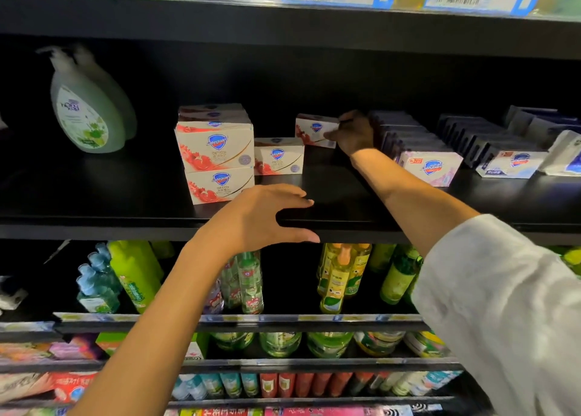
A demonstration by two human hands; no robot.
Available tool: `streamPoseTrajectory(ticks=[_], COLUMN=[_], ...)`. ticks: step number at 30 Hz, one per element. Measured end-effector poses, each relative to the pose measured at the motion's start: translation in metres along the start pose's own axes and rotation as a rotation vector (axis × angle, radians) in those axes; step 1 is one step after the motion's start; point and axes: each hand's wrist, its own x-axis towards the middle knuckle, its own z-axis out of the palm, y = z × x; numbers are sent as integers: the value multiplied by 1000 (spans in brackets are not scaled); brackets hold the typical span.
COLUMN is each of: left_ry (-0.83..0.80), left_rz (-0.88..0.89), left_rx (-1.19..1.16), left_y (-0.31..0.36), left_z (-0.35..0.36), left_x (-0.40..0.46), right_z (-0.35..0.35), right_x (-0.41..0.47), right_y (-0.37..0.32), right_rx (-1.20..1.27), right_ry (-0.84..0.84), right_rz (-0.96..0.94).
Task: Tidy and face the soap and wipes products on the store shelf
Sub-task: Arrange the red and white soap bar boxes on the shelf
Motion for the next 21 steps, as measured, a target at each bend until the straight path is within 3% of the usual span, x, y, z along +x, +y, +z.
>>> streamPoseTrajectory(ticks=[21], left_ry=[17], left_rz=[34], left_rx=[56], left_y=[0], left_z=[0], left_x=[1], right_z=[37], right_x=[47], right_y=[-2], right_rx=[9], right_ry=[-37], right_rz=[19])
